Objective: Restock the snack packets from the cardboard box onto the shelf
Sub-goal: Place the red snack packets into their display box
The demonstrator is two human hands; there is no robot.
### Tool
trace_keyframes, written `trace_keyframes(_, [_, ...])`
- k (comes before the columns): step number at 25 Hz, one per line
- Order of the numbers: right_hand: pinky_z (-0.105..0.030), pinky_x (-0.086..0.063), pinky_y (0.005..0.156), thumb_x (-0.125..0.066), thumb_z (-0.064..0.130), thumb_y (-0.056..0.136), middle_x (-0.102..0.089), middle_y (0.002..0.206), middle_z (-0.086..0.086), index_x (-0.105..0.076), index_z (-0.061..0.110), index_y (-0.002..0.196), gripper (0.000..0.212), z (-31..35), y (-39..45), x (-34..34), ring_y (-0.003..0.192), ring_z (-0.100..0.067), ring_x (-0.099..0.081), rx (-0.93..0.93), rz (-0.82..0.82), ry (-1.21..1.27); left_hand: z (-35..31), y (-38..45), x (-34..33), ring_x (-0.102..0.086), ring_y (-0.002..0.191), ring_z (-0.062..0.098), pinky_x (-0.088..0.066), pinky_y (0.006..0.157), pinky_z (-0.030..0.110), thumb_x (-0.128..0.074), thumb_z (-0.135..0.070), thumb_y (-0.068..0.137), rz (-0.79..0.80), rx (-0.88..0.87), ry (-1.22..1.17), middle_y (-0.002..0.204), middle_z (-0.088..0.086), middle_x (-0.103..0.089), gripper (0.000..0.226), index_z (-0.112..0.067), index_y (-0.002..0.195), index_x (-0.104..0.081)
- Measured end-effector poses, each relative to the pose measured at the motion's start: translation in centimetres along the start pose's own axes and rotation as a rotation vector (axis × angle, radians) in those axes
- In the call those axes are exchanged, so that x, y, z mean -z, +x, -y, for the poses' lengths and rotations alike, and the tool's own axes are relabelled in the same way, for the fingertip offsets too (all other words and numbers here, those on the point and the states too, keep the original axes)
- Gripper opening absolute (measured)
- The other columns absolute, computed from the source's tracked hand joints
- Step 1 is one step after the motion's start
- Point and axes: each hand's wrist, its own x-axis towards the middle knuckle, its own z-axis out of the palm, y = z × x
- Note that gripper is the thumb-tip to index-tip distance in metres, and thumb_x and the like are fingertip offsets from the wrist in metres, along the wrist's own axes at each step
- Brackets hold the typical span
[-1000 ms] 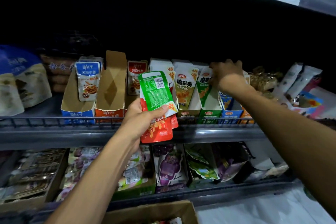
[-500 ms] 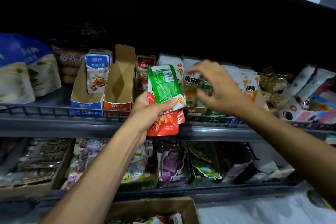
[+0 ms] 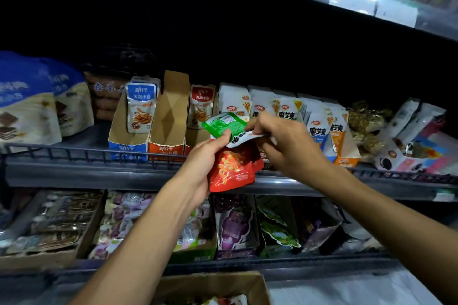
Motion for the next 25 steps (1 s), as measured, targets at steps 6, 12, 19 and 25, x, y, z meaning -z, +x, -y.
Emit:
trace_keyframes(6, [-0.036,-0.058,0.077,-0.067,0.009,0.088,-0.063,0.093,-0.005,-0.054,0.025,0.097,0.022,-6.6,2.0,6.9,0.088,-0.021,-0.065,-0.312,-0.388,0.226,0.0,0.7,1.1,-0.072,0.086,0.029,-0.058,0.074,0.038,-0.066,-0.030,0.092,-0.123,0.007,-0.014,0.104,0.014,-0.074,0.034,-0.009,0.120,-0.063])
trace_keyframes(12, [-0.029,-0.059,0.074,-0.062,0.000,0.090,-0.061,0.104,-0.012,-0.059,0.007,0.103,0.015,-13.6,1.9,7.5,0.097,-0.025,-0.063,-0.545,-0.304,0.269,-0.1,0.7,0.5,-0.071,0.082,0.025,-0.056,0.075,0.035,-0.065,-0.028,0.094,-0.168,-0.027,-0.017,0.097,0.010,-0.074,0.020,-0.014,0.107,-0.063])
trace_keyframes(19, [-0.030,-0.036,0.063,-0.054,0.006,0.094,-0.055,0.086,-0.005,-0.059,0.009,0.098,0.007,-15.8,3.7,2.3,0.069,-0.011,-0.050,-0.581,0.024,0.022,0.4,1.8,0.6,-0.072,0.067,0.018,-0.057,0.056,0.028,-0.066,-0.030,0.093,-0.160,-0.040,0.027,0.084,0.004,-0.075,0.023,-0.015,0.110,-0.065])
trace_keyframes(25, [-0.046,-0.041,0.078,-0.062,0.020,0.089,-0.053,0.119,-0.023,-0.054,0.006,0.122,0.037,-16.0,3.2,-0.8,0.105,-0.042,-0.050,-0.430,-0.002,-0.711,-0.1,2.2,0.9,-0.070,0.063,0.022,-0.058,0.057,0.031,-0.058,-0.018,0.088,-0.086,0.027,-0.053,0.079,0.006,-0.072,0.022,-0.011,0.108,-0.064])
